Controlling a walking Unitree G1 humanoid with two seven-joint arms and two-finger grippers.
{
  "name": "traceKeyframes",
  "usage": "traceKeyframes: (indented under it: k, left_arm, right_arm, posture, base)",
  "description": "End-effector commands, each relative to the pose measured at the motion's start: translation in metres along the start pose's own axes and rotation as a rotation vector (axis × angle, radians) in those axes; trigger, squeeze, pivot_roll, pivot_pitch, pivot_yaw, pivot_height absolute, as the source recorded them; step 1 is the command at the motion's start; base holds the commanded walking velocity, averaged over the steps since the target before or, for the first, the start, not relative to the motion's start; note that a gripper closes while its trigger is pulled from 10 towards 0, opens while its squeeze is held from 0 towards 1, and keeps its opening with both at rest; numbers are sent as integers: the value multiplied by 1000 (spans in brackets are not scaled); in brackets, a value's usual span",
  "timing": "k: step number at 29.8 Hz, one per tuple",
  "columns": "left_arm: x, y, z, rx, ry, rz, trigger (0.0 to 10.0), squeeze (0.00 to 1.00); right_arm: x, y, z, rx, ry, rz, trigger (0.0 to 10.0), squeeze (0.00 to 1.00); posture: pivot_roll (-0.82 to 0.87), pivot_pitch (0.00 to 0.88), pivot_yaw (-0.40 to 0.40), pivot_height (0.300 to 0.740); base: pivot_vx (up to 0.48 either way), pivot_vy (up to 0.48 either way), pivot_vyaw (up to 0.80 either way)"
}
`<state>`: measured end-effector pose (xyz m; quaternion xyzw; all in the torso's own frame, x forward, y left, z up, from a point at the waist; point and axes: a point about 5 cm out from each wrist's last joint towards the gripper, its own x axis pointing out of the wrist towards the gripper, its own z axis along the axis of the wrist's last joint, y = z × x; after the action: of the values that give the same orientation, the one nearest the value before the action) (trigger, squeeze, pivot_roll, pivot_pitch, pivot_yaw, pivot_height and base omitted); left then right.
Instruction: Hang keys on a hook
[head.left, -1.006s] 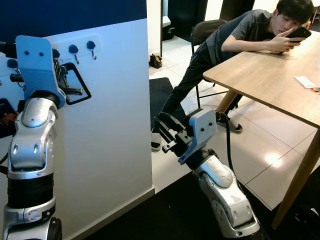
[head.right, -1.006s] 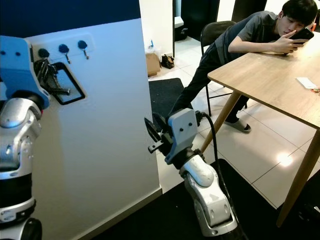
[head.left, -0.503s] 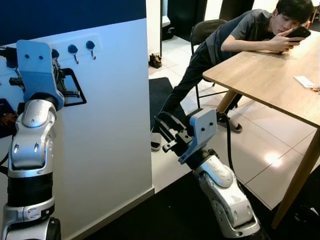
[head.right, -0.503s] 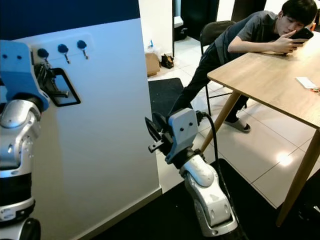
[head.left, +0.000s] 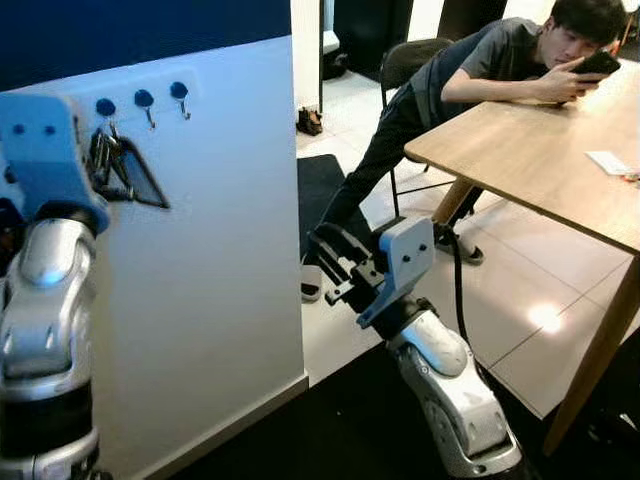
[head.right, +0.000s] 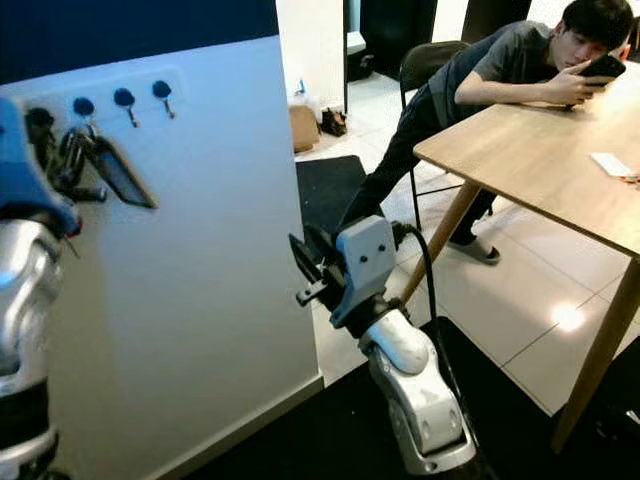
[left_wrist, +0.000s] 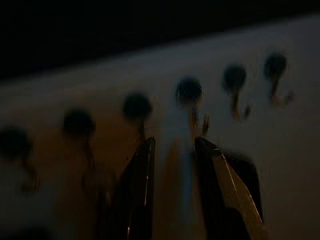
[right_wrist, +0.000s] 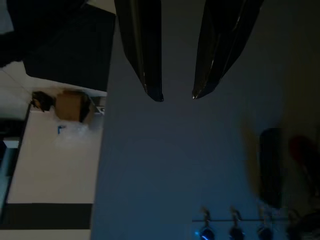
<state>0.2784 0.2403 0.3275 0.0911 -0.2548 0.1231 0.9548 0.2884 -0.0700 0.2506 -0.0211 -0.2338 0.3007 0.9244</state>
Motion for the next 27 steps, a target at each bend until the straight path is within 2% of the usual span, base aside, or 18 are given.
traceKeyframes:
  k: [1, 4, 11, 14, 15, 16, 18, 19, 23, 27]
  left_arm:
    - [-8, -6, -1, -12, 12, -31, 10000, 0]
    - [-17, -16, -10, -5, 48, -72, 10000, 0]
    - [-27, -38, -28, -17, 112, -95, 10000, 0]
    - [-37, -54, -36, -27, 139, -165, 10000, 0]
    - [-37, -54, -36, -27, 139, -165, 10000, 0]
    - [-40, -71, -32, -83, 139, -204, 10000, 0]
    - [-41, -77, -29, -109, 139, -212, 10000, 0]
    - [-38, -86, -25, -147, 129, -211, 10000, 0]
    - [-29, -89, -23, -152, 113, -184, 10000, 0]
    - [-17, -72, -21, -166, 110, -109, 10000, 0]
  right_arm:
    - [-3, 3, 0, 4, 0, 5, 10000, 0]
    - [-2, 4, -1, 8, 1, 10, 10000, 0]
    - [0, 5, 0, 12, -2, 12, 10000, 0]
    - [-1, 6, -2, 11, 6, 9, 10000, 0]
    - [-1, 6, -2, 11, 6, 9, 10000, 0]
    - [-2, 6, -3, 12, 9, 3, 10000, 0]
    - [-3, 6, -3, 13, 10, 1, 10000, 0]
    - [-3, 6, -3, 13, 10, -1, 10000, 0]
    - [-2, 7, -3, 13, 8, -1, 10000, 0]
    - [-2, 6, -2, 11, 5, -6, 10000, 0]
  posture:
    - [104, 235, 82, 740]
    - [109, 234, 79, 740]
    - [105, 233, 80, 740]
    - [96, 235, 84, 740]
    - [96, 235, 84, 740]
    - [97, 235, 85, 740]
    - [95, 235, 86, 740]
    - [93, 235, 86, 740]
    - [92, 233, 88, 740]
    - [90, 233, 91, 740]
  base:
    - [0, 0, 0]
    - [0, 0, 0]
    - [0, 0, 0]
    - [0, 0, 0]
    - [0, 0, 0]
    - [0, 0, 0]
    - [0, 0, 0]
    - [0, 0, 0]
    - [0, 0, 0]
    - [0, 0, 0]
